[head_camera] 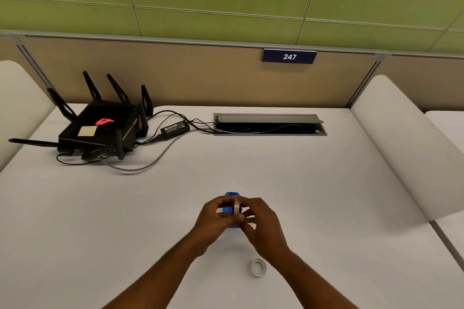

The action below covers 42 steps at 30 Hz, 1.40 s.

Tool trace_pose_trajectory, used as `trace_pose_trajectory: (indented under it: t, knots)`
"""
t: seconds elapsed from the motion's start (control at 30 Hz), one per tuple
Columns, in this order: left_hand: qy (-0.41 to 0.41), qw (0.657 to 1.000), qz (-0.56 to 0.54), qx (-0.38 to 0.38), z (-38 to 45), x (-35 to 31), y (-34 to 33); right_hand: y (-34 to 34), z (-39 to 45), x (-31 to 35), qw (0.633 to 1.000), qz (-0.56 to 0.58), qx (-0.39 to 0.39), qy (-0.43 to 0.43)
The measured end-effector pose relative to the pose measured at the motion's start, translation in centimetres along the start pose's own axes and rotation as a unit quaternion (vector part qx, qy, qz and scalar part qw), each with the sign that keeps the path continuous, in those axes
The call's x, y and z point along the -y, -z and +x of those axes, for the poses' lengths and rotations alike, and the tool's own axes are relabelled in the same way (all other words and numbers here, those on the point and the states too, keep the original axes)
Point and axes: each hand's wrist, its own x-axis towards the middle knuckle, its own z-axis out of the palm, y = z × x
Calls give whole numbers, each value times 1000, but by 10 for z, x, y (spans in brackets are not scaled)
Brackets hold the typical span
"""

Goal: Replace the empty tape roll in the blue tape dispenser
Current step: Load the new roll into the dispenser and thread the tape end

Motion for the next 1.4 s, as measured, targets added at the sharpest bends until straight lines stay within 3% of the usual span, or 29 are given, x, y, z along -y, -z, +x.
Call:
trace_pose_trajectory:
  t: [0.47, 0.8, 1.07, 1.4]
  knots:
    - [-9, 997, 44, -69, 21, 4, 9, 3, 31, 10, 993, -89, 68, 37]
    - [-50, 987, 138, -66, 42, 24, 18, 1, 52, -6, 989, -134, 61, 0]
    - [-33, 955, 292, 30, 51, 58, 30, -6, 65, -19, 986, -150, 68, -22]
    - [-61, 942, 324, 54, 64, 65, 39, -12, 71, -29, 983, -156, 86, -31]
